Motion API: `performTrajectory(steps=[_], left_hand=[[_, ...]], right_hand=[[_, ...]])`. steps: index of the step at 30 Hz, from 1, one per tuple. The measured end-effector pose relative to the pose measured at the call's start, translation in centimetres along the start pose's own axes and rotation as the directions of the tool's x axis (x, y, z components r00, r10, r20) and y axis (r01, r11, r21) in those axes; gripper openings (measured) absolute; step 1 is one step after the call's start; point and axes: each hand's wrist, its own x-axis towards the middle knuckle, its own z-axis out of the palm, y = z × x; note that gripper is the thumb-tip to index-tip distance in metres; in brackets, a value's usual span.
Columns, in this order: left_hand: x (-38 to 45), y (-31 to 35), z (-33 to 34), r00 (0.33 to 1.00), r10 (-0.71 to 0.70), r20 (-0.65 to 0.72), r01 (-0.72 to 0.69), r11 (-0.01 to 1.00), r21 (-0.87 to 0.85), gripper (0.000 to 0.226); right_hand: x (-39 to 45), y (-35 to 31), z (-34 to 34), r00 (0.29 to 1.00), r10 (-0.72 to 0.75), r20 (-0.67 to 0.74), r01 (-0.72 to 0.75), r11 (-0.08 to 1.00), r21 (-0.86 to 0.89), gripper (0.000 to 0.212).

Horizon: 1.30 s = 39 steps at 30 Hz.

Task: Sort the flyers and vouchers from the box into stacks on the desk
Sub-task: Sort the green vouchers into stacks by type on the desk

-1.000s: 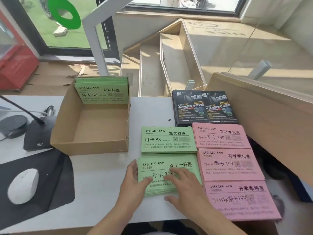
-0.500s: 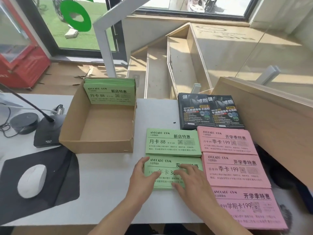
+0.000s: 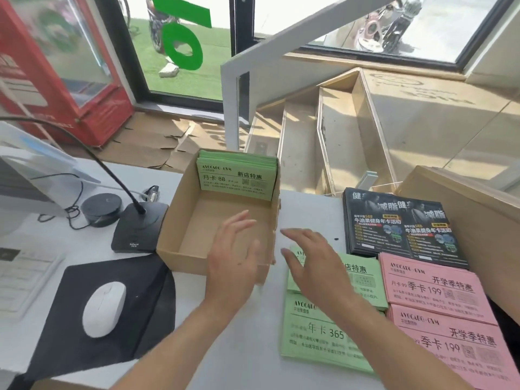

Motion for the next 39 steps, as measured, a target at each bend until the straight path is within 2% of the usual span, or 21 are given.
performTrajectory(steps=[1, 3, 5, 6, 9, 14, 17, 20, 25, 28, 31, 33, 37, 39], left_hand=[[2.0, -1.0, -0.5, 1.0, -0.002, -0.008, 0.002, 0.999, 0.053, 0.035], [5.9, -3.2, -1.2, 0.994, -0.105, 0.024, 0.1, 0.984, 0.149, 0.041], [9.4, -5.4, -1.8, 0.972, -0.218, 0.088, 0.193, 0.954, 0.229, 0.053], [10.8, -6.4, -2.0, 0.964, -0.235, 0.125, 0.197, 0.946, 0.259, 0.058], [14.3, -8.7, -1.8, 0.953, -0.211, 0.218, 0.129, 0.932, 0.338, 0.071], [17.7, -10.8, -0.9, 0.955, -0.135, 0.264, -0.017, 0.865, 0.502, 0.081], [17.8, -12.2, -0.7, 0.956, -0.135, 0.261, -0.015, 0.863, 0.505, 0.087], [17.8, -12.2, -0.3, 0.962, -0.174, 0.213, 0.05, 0.872, 0.487, 0.086], [18.2, -12.5, 0.1, 0.979, -0.135, 0.151, 0.04, 0.859, 0.511, 0.086], [18.2, -13.0, 0.0, 0.986, -0.106, 0.129, 0.017, 0.835, 0.55, 0.08], [18.3, -13.1, 0.2, 0.988, -0.095, 0.118, 0.011, 0.824, 0.567, 0.075], [18.3, -13.2, 0.2, 0.987, -0.108, 0.119, 0.02, 0.818, 0.574, 0.076], [18.3, -13.2, 0.2, 0.988, -0.108, 0.114, 0.022, 0.815, 0.58, 0.076], [18.3, -13.2, 0.2, 0.99, -0.091, 0.111, 0.007, 0.806, 0.592, 0.071]], right_hand=[[2.1, -0.7, 0.6, 1.0, -0.004, -0.009, 0.004, 1.0, 0.016, 0.042], [6.0, -1.9, 1.9, 1.0, 0.004, 0.023, -0.005, 1.0, 0.029, 0.05], [9.4, -2.8, 3.2, 0.995, 0.028, 0.091, -0.026, 0.999, -0.021, 0.057], [10.9, -3.1, 3.8, 0.993, 0.034, 0.115, -0.026, 0.997, -0.075, 0.059], [14.9, -3.3, 5.1, 0.991, 0.05, 0.126, -0.018, 0.969, -0.247, 0.066], [19.1, -2.1, 6.4, 0.985, 0.101, 0.143, -0.028, 0.897, -0.44, 0.076], [19.6, -1.5, 7.2, 0.982, 0.111, 0.15, -0.029, 0.885, -0.465, 0.079], [19.2, -0.7, 8.0, 0.998, 0.042, 0.037, -0.018, 0.864, -0.503, 0.078], [19.4, 0.2, 8.5, 0.978, -0.147, -0.145, 0.064, 0.884, -0.463, 0.046], [19.2, -0.3, 8.3, 0.967, -0.212, -0.141, 0.129, 0.885, -0.447, 0.035], [19.1, -0.3, 8.3, 0.971, -0.206, -0.12, 0.14, 0.902, -0.409, 0.03], [19.0, -0.4, 8.3, 0.974, -0.196, -0.109, 0.137, 0.905, -0.404, 0.034], [18.9, -0.7, 8.2, 0.983, -0.174, -0.065, 0.13, 0.895, -0.426, 0.055], [18.9, -0.6, 8.4, 0.984, -0.172, -0.048, 0.136, 0.896, -0.422, 0.054]])
